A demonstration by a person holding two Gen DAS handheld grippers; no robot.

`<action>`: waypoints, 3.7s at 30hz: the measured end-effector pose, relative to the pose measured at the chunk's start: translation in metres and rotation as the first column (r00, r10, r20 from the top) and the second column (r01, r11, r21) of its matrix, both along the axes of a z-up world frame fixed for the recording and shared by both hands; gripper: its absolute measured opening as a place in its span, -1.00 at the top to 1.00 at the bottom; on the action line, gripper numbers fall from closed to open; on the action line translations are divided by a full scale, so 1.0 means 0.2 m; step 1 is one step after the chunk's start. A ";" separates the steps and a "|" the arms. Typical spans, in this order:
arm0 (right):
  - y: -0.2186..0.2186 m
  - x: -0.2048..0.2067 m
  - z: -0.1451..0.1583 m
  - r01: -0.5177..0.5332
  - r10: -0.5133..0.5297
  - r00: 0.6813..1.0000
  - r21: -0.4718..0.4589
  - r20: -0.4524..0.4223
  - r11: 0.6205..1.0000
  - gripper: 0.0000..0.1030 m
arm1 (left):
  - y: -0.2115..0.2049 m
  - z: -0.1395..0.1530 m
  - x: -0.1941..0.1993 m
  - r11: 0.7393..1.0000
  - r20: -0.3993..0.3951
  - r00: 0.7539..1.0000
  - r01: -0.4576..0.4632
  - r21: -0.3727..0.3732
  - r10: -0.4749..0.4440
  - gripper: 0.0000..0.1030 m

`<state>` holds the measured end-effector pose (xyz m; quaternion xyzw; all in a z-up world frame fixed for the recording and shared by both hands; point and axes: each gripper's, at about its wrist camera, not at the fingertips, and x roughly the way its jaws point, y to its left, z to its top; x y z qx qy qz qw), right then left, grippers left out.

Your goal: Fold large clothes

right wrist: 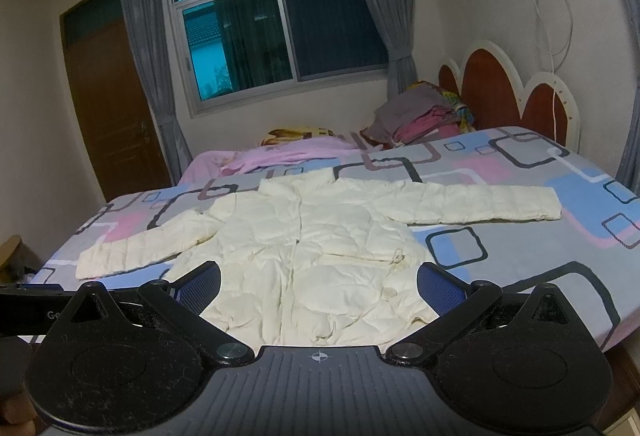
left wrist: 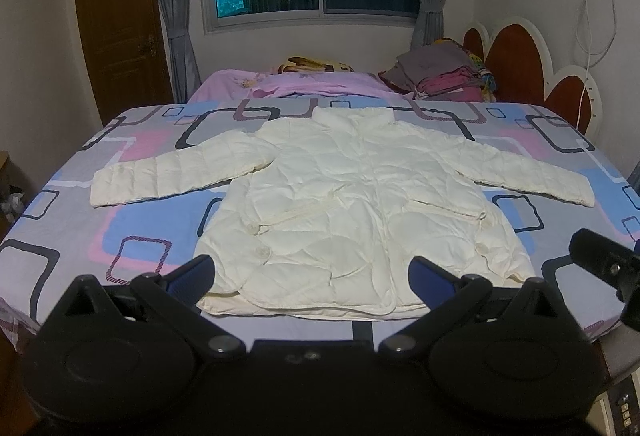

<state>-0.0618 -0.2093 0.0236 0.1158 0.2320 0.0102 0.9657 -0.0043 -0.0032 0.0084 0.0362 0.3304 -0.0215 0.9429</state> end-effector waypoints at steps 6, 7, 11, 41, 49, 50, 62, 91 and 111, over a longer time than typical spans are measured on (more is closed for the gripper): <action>-0.01 0.02 0.00 0.007 -0.007 1.000 0.003 -0.004 1.000 -1.00 | 0.02 0.00 0.03 1.000 -0.014 1.000 -0.004 -0.004 0.004 -0.99; -0.02 0.02 -0.01 0.009 -0.009 1.000 0.006 -0.004 1.000 -1.00 | 0.02 0.00 0.03 1.000 -0.015 1.000 -0.003 -0.003 0.003 -0.99; -0.02 0.03 -0.02 0.015 -0.015 1.000 0.010 -0.001 1.000 -1.00 | 0.02 0.00 0.04 1.000 -0.017 1.000 -0.004 -0.006 0.003 -1.00; -0.02 0.41 -0.17 0.070 -0.068 0.993 0.019 -0.098 0.997 -1.00 | 0.11 -0.15 0.44 1.000 -0.099 0.995 -0.011 0.016 0.012 -1.00; 0.00 0.62 -0.24 0.122 -0.118 0.985 0.028 -0.125 0.992 -1.00 | 0.16 -0.21 0.70 1.000 -0.119 0.993 0.008 0.021 -0.005 -0.99; 0.00 0.64 -0.24 0.132 -0.128 0.984 0.026 -0.128 0.991 -1.00 | 0.16 -0.22 0.72 1.000 -0.120 0.993 0.012 0.023 -0.009 -0.99; 0.02 0.93 -0.26 0.271 -0.266 0.951 0.009 -0.157 0.963 -1.00 | 0.25 -0.30 1.11 0.996 -0.143 0.986 0.086 0.015 -0.083 -0.99; -0.91 1.44 -0.56 0.373 -0.362 0.902 0.000 -0.234 0.928 -1.00 | -0.34 -0.44 1.59 0.996 -0.159 0.986 0.066 0.061 -0.055 -0.99; -1.69 1.61 -1.02 0.573 -0.524 0.760 0.015 -0.386 0.820 -0.99 | -0.77 -0.64 1.82 0.989 -0.203 0.977 0.098 0.114 -0.073 -0.98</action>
